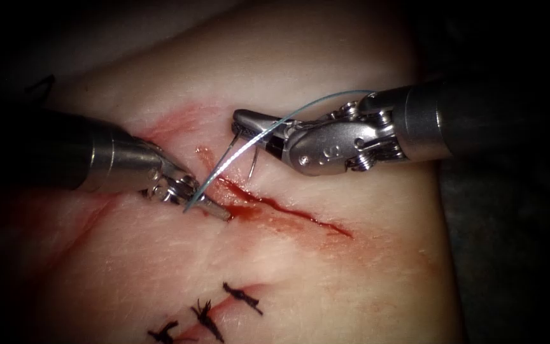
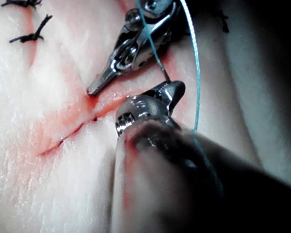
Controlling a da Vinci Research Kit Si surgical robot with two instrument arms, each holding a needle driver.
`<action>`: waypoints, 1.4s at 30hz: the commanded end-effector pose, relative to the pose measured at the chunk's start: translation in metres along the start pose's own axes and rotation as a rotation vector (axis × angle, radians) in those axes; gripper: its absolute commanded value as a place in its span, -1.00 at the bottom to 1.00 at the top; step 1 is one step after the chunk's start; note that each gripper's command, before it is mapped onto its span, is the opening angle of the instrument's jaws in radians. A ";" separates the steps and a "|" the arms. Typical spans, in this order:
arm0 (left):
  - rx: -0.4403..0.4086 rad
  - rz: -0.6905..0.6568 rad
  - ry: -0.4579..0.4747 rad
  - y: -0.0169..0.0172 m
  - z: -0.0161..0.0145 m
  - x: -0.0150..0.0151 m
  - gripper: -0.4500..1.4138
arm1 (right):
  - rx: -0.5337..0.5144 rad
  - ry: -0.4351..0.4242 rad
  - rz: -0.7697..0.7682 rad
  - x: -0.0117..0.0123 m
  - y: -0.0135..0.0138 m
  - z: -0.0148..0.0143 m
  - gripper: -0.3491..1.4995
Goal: Wound Closure
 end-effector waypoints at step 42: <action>0.024 0.009 -0.034 -0.0006 0.0011 -0.0001 -1.00 | -0.078 -0.044 0.645 -0.0021 -0.0005 0.0009 -1.00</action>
